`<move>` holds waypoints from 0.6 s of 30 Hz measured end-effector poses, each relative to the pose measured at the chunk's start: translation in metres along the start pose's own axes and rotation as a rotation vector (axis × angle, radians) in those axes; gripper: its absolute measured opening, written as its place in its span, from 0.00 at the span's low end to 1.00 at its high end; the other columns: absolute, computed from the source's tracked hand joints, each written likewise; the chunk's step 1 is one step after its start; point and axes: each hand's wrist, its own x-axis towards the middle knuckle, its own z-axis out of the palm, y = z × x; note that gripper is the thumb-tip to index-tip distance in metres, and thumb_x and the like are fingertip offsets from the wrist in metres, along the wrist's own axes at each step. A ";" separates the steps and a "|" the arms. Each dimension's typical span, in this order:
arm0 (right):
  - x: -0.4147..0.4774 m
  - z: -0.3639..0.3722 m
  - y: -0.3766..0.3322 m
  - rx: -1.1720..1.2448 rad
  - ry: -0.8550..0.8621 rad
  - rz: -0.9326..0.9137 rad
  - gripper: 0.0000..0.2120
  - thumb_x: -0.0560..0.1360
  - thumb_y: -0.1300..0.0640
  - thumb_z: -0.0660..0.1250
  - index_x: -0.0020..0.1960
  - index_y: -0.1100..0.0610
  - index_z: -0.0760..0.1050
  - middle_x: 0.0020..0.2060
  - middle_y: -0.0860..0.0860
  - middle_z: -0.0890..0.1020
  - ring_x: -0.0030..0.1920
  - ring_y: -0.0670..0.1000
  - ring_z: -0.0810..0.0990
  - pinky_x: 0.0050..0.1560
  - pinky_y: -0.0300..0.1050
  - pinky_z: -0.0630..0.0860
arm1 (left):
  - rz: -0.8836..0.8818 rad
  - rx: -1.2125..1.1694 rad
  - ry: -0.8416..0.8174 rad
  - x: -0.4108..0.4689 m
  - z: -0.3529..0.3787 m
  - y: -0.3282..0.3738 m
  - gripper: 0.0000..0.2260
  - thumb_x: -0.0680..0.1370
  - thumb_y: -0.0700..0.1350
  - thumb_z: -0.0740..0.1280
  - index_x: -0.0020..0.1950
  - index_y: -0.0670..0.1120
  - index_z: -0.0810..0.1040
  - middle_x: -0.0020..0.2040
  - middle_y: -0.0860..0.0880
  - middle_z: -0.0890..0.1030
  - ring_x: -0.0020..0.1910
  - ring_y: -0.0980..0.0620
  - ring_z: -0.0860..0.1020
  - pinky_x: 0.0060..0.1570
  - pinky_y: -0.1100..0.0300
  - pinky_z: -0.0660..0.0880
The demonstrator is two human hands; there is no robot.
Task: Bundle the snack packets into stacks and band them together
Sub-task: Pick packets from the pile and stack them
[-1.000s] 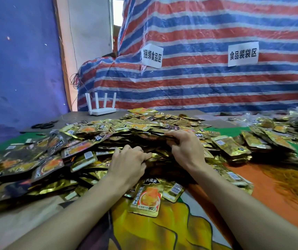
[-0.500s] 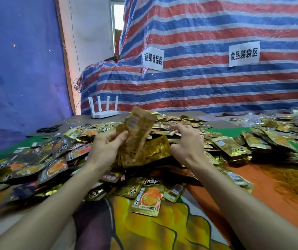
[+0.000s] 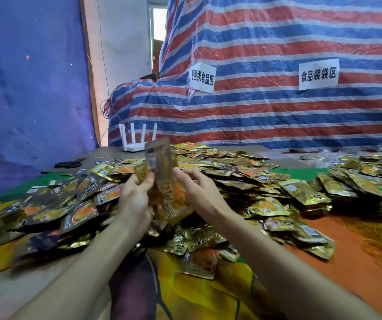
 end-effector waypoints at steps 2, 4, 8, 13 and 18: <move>-0.003 0.012 0.005 0.044 0.010 0.019 0.25 0.78 0.34 0.63 0.64 0.52 0.76 0.53 0.48 0.83 0.47 0.44 0.82 0.44 0.39 0.81 | 0.082 0.172 0.018 -0.003 0.004 -0.011 0.08 0.84 0.39 0.61 0.57 0.49 0.78 0.50 0.46 0.86 0.47 0.46 0.85 0.43 0.48 0.82; -0.003 0.018 0.015 -0.105 0.045 -0.007 0.22 0.78 0.35 0.63 0.64 0.48 0.75 0.54 0.47 0.82 0.55 0.49 0.80 0.58 0.50 0.79 | 0.124 0.337 0.012 -0.008 0.007 -0.021 0.10 0.83 0.38 0.62 0.58 0.52 0.76 0.52 0.47 0.85 0.50 0.47 0.84 0.48 0.50 0.81; -0.006 0.014 0.025 -0.284 0.090 -0.071 0.13 0.82 0.44 0.62 0.64 0.48 0.72 0.52 0.43 0.79 0.56 0.45 0.76 0.53 0.39 0.74 | -0.107 0.094 -0.145 -0.020 0.009 -0.024 0.18 0.80 0.31 0.57 0.67 0.46 0.68 0.50 0.42 0.84 0.43 0.48 0.86 0.37 0.54 0.81; -0.015 0.009 0.020 -0.022 0.145 -0.226 0.09 0.83 0.55 0.64 0.63 0.52 0.73 0.51 0.43 0.82 0.50 0.38 0.82 0.49 0.32 0.76 | -0.039 0.064 -0.315 -0.029 0.016 -0.006 0.16 0.80 0.32 0.57 0.66 0.44 0.73 0.55 0.39 0.83 0.50 0.46 0.85 0.42 0.56 0.82; -0.029 0.013 0.021 0.336 0.016 -0.188 0.15 0.76 0.59 0.69 0.62 0.54 0.73 0.51 0.50 0.84 0.52 0.49 0.84 0.46 0.43 0.82 | 0.127 0.269 -0.295 -0.037 0.017 -0.001 0.17 0.70 0.39 0.66 0.56 0.51 0.78 0.50 0.45 0.84 0.51 0.45 0.83 0.49 0.51 0.83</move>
